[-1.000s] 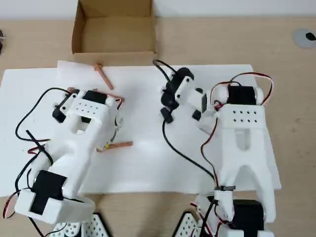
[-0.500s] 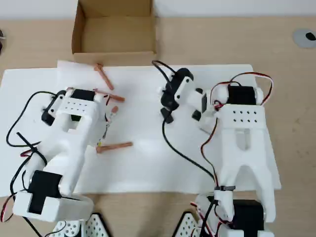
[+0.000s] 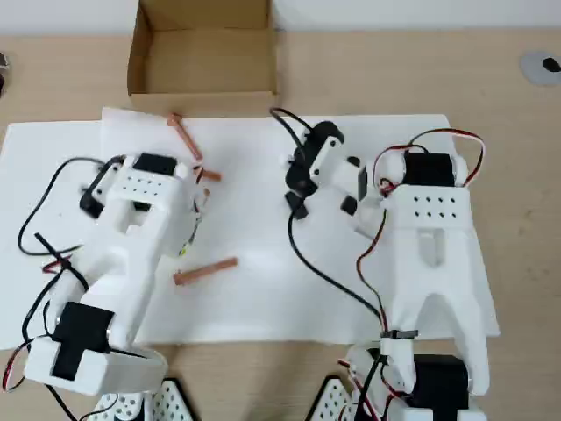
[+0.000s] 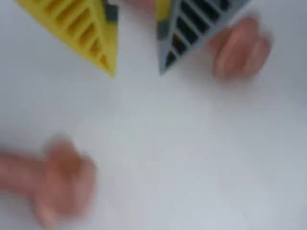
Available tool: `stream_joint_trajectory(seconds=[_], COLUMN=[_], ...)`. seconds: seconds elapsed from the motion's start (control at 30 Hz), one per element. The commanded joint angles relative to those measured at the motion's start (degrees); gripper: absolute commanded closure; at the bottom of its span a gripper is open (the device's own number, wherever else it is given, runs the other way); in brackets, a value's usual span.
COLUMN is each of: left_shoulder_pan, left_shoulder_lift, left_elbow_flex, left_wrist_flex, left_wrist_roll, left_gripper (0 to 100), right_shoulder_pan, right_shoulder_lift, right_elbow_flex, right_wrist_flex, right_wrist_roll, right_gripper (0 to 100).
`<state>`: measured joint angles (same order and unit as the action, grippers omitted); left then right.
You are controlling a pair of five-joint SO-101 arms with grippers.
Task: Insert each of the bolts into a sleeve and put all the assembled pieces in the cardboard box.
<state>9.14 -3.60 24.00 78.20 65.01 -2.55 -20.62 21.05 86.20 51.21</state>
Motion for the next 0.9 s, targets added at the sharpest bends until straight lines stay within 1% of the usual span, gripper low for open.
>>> stream_joint_trajectory(seconds=[0.0, 0.07, 0.1, 0.17, 0.23, 0.33, 0.4, 0.47, 0.53, 0.63, 0.8, 0.87], left_shoulder_pan=[4.0, 5.5, 5.9, 6.2, 6.1, 5.9, 5.9, 5.8, 4.4, 3.1, 2.1, 2.4], left_shoulder_lift=[-0.7, -0.6, -0.4, -0.3, -0.1, 1.5, 3.3, 5.4, 8.1, 13.8, 21.2, 23.3], left_elbow_flex=[-10.7, -15.8, -17.3, -17.5, -16.0, -13.3, -11.2, -10.3, -9.6, -8.4, -10.2, -11.0], left_wrist_flex=[12.4, 18.1, 19.6, 20.2, 20.0, 19.6, 19.3, 19.3, 19.3, 19.3, 19.3, 19.3], left_wrist_roll=[2.5, 3.0, 3.0, 3.2, 5.5, 7.9, 7.8, 6.2, 4.9, 4.9, 5.1, 6.5], left_gripper=[90, 84, 80, 73, 67, 60, 57, 55, 52, 50, 48, 47], right_shoulder_pan=[-0.4, -0.4, -0.5, -0.6, -0.6, -0.6, -0.6, -0.5, -0.4, -0.4, -0.7, -0.7], right_shoulder_lift=[-2.1, -2.1, -2.1, -2.1, -2.1, -2.1, -2.1, -2.0, -2.0, -2.0, -2.0, -2.0], right_elbow_flex=[-0.1, -0.1, -0.1, -0.1, -0.1, -0.1, -0.1, -0.1, -0.1, 0.0, 0.0, 0.0], right_wrist_flex=[0.0, 0.0, 0.0, 0.0, 0.0, 0.0, 0.0, 0.0, 0.0, -0.2, -0.4, -0.4], right_wrist_roll=[0.7, 0.7, 0.7, 0.6, 0.6, 0.6, 0.6, 0.6, 0.7, 0.8, 0.8, 0.8], right_gripper=[98.8, 98.8, 98.8, 98.8, 98.8, 98.8, 98.8, 98.8, 98.8, 98.8, 98.8, 98.8])
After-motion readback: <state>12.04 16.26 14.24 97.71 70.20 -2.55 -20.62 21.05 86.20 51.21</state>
